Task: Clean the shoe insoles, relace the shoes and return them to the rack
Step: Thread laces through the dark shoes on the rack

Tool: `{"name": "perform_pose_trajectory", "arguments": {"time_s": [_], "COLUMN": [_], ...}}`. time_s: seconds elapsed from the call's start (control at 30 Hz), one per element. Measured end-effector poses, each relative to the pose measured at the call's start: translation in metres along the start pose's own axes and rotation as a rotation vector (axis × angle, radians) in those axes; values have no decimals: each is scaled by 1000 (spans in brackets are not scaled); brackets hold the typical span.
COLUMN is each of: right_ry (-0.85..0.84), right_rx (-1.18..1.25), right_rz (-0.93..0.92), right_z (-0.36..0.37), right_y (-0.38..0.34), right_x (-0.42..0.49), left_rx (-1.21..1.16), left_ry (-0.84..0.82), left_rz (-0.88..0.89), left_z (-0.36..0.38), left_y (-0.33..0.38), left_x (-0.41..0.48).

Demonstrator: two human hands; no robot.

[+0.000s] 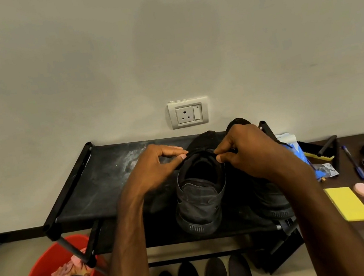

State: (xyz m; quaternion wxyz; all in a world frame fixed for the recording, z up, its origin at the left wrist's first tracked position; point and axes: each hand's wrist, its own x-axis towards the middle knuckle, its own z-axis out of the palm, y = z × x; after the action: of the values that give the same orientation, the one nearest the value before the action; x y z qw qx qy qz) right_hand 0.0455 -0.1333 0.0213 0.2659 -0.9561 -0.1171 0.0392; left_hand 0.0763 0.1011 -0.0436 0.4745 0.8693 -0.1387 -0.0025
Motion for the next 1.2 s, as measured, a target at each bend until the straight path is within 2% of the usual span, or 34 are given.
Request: {"name": "perform_pose_trajectory", "arguments": {"time_s": [0.13,0.23,0.37,0.53,0.7,0.87,0.93,1.03,1.1,1.2], "right_ry": [12,141,242,95,24,-38,-20,25,74,298], "right_rx": [54,158,198,52,-80,-307,-381,-360,-263,-41], "right_rz": [-56,-56,-30,-27,67,48,69,77,95,95], "right_z": [-8,-19,-19,-4,5,10,12,14,10,1], "right_y": [9,14,17,13,3,-2,-6,-7,-5,9], "right_x": [-5,-7,-8,-5,2,-1,-4,-2,-6,-21], "left_rx": [-42,-91,-38,38,125,144,188,214,263,329], "left_ry": [118,196,183,40,0,-4,28,154,251,357], "left_rz": [-20,50,113,158,109,65,42,2,19,86], "left_z": [-7,-9,-1,10,2,0,2,5,9,17], "left_y": [6,21,38,37,27,25,27,33,38,51], "left_x": [0,-1,0,1,-1,-1,-1,-3,-5,-17]}}
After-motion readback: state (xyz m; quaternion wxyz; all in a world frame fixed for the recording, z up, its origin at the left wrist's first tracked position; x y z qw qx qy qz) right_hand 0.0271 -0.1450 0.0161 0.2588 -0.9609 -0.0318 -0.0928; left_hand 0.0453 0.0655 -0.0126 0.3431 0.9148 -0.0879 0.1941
